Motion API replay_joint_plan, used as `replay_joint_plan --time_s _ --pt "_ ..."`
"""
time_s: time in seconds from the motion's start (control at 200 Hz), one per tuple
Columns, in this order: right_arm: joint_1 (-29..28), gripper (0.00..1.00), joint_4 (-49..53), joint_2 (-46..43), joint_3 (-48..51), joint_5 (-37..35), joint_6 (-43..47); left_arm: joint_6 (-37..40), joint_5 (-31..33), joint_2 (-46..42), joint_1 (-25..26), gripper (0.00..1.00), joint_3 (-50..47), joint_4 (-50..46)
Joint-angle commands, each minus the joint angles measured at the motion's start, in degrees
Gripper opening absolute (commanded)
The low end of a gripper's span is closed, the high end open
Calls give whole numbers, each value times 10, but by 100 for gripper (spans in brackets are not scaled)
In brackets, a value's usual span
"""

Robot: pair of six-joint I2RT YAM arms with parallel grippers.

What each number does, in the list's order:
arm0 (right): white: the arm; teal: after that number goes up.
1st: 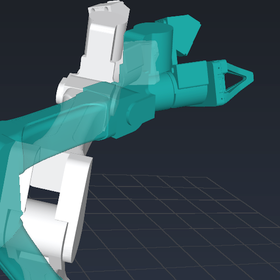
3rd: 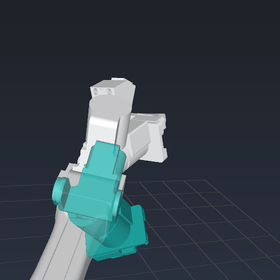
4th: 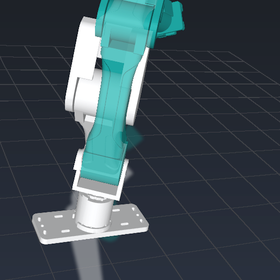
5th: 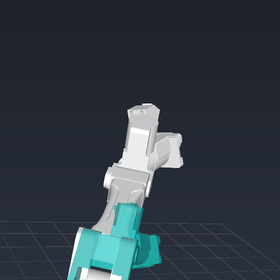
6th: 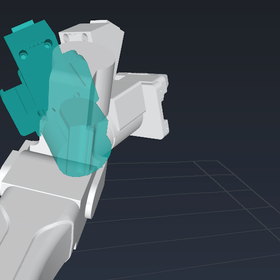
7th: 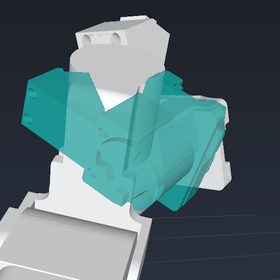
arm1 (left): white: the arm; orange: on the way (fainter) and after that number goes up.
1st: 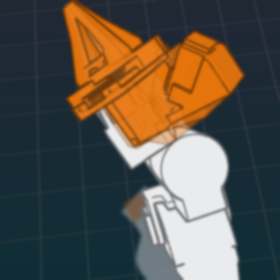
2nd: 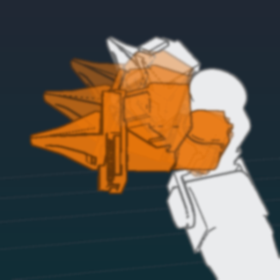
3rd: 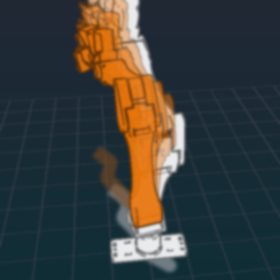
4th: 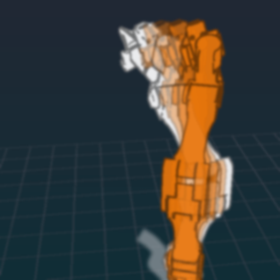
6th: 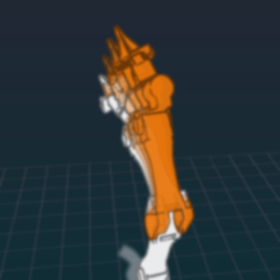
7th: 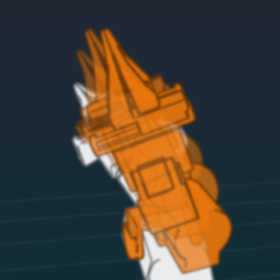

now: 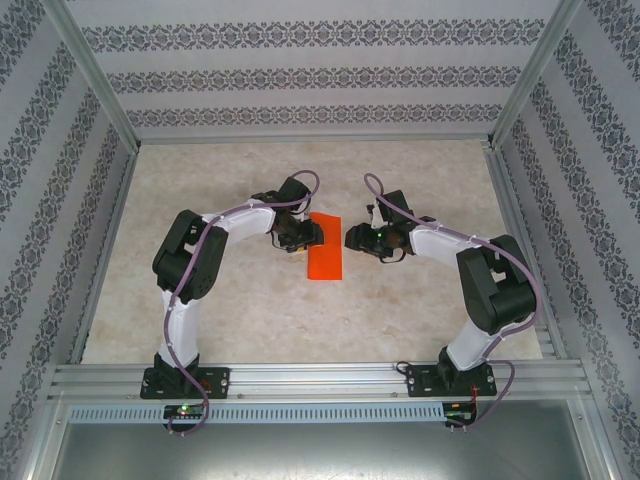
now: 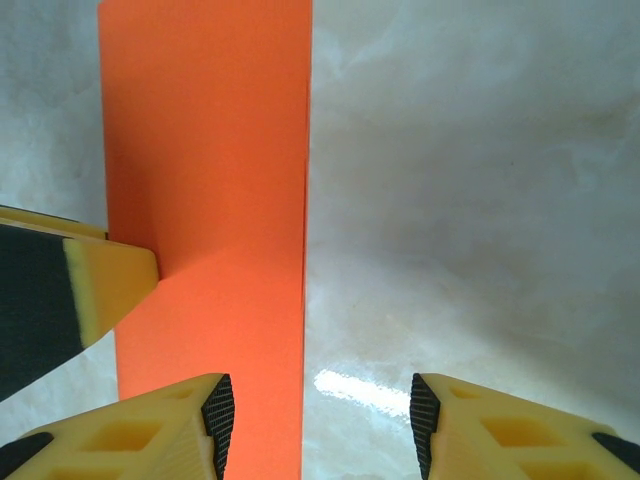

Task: Fold a paper plane with a square sheet of paper (fold left side to right side)
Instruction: Hold the square sheet of paper at the center of the table.

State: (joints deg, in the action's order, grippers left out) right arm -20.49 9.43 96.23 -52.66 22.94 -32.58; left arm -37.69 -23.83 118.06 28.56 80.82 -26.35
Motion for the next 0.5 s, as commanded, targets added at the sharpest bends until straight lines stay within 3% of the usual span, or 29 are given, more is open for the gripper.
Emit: replay_joint_plan --time_s 0.0,0.19,0.495 --pt "0 52 0 -18 -9 -1 6 14 6 39 21 50 -1 8" --pt "-5 47 -10 -7 -10 16 -2 13 7 39 21 50 0 7" --pt "-25 10 -43 34 -22 56 -21 12 7 40 22 50 1 7"
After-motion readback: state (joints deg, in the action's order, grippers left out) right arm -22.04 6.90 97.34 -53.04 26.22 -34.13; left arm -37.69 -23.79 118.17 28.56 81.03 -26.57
